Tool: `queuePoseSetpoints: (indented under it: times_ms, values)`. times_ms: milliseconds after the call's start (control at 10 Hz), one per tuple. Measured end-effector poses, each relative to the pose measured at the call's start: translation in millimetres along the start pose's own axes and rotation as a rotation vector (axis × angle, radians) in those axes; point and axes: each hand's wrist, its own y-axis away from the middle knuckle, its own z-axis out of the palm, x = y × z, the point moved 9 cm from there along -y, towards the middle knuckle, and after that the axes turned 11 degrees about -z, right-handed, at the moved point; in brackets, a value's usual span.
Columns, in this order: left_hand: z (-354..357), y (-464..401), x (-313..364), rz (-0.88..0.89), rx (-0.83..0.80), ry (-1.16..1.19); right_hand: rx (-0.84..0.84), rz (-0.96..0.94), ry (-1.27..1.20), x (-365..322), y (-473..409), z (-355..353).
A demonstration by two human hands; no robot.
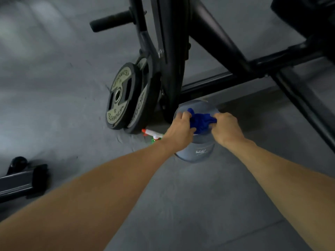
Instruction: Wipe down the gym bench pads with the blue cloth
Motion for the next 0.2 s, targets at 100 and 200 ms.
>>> queuePoseSetpoints:
  times_ms: [100, 200]
  values:
    - [12, -3, -6, 0.050, -0.086, -0.086, -0.062, 0.039, 0.037, 6, -5, 11]
    - [-7, 14, 3, 0.083, -0.093, -0.134, -0.101, 0.003, 0.059, -8, 10, 1]
